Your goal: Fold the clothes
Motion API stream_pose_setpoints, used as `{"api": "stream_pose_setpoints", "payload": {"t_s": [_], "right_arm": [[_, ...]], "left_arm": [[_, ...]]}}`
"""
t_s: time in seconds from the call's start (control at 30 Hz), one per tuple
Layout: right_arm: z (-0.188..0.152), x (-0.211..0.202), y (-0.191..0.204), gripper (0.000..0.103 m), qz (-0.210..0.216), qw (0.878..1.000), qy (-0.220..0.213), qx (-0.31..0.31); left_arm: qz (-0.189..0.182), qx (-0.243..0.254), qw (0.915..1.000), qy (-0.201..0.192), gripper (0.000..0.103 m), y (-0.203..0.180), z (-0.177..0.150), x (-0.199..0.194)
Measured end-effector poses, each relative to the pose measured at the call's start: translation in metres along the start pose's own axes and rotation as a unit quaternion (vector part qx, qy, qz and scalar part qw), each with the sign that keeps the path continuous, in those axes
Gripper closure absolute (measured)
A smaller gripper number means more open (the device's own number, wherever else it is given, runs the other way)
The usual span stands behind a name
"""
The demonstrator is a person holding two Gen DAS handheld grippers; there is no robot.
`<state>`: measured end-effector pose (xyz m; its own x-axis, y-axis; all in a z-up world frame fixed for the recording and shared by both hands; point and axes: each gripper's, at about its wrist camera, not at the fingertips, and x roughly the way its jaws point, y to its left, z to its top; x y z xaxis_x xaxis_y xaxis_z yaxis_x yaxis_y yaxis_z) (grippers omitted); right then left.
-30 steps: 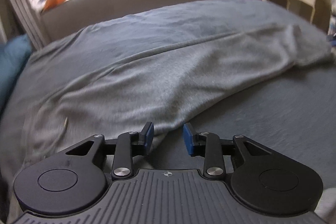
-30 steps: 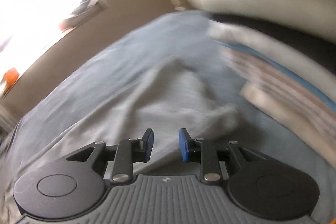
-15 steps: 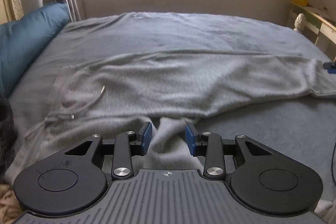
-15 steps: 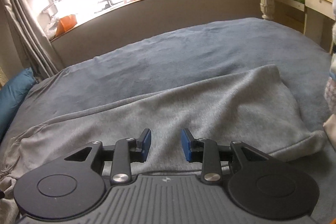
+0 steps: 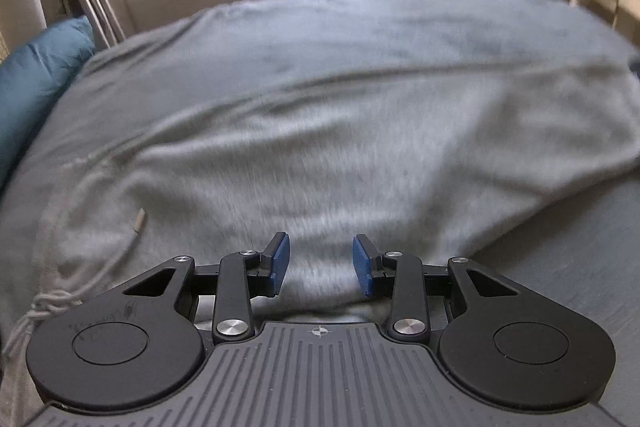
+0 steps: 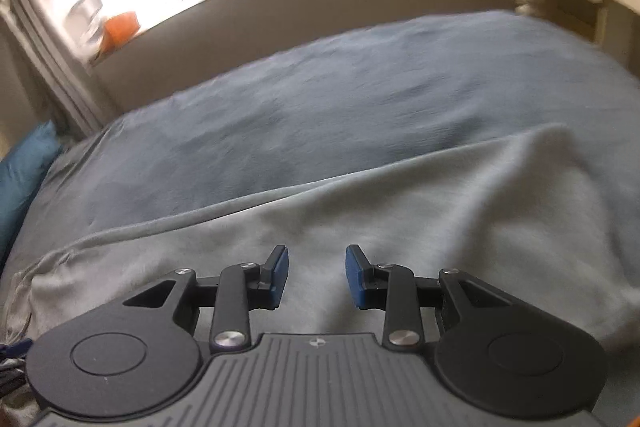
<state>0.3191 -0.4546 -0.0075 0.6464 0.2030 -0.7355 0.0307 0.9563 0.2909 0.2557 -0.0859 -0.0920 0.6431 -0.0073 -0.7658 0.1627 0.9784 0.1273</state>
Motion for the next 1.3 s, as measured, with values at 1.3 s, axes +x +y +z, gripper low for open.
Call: {"api": "stream_pose_setpoints", "payload": {"t_s": [1.3], "right_arm": [[0.103, 0.044, -0.194, 0.07, -0.27, 0.95, -0.002, 0.159]], "left_arm": [[0.039, 0.033, 0.9986, -0.016, 0.052, -0.007, -0.011, 0.001]]}}
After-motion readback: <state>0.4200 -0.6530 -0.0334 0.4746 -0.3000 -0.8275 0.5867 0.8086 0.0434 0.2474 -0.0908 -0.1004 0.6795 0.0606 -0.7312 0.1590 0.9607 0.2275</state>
